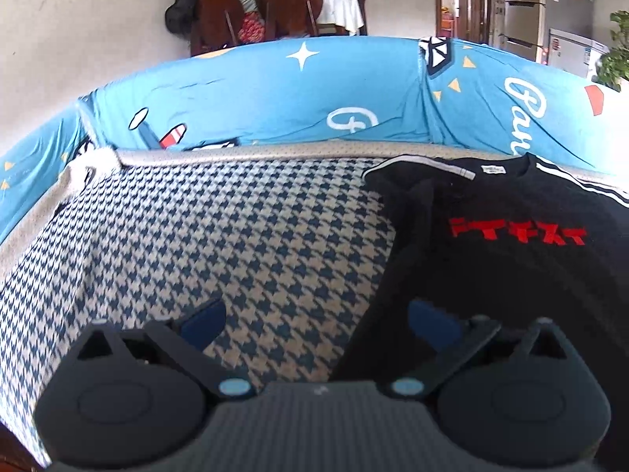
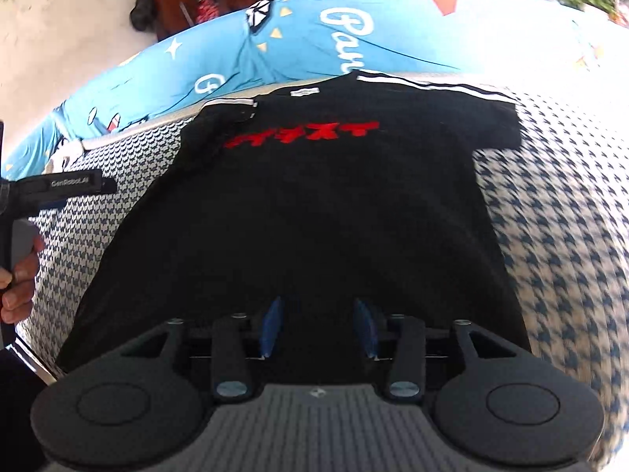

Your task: Fold clothes

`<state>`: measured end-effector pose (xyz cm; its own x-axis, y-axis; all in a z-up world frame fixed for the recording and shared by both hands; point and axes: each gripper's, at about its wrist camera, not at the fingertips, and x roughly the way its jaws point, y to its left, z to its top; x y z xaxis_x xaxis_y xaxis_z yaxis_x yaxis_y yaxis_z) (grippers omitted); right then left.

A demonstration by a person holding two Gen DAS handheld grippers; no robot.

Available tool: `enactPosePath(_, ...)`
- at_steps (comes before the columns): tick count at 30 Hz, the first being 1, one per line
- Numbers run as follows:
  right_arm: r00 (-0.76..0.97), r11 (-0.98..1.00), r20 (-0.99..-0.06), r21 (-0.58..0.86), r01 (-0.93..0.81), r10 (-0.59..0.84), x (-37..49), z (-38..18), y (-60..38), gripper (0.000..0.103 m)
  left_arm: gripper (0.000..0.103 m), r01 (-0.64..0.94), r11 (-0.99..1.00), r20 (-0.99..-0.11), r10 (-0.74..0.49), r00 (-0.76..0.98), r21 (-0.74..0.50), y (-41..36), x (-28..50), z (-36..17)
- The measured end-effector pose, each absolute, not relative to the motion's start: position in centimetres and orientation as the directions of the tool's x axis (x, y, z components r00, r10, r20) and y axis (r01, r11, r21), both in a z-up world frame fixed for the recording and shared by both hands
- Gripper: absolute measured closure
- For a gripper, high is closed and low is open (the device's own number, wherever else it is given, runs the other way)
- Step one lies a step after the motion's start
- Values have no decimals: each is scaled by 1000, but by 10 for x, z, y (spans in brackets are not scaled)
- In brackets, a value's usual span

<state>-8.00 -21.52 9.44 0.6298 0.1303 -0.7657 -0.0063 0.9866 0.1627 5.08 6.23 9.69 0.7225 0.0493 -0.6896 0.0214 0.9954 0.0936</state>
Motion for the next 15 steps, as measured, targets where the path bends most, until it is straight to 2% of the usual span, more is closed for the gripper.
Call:
enactPosePath(5, 619, 990, -772, 128, -67, 141, -54, 88, -207, 59, 0, 29, 996, -692, 40, 720, 88, 57, 76, 96)
enactPosePath(9, 620, 989, -770, 104, -106, 148, -39, 82, -199, 59, 0, 10, 999, -712, 20, 702, 38, 60, 98, 93)
enactPosePath(15, 594, 983, -784, 119, -141, 180, -21, 73, -193, 59, 0, 1, 1000, -711, 12, 703, 18, 58, 125, 90)
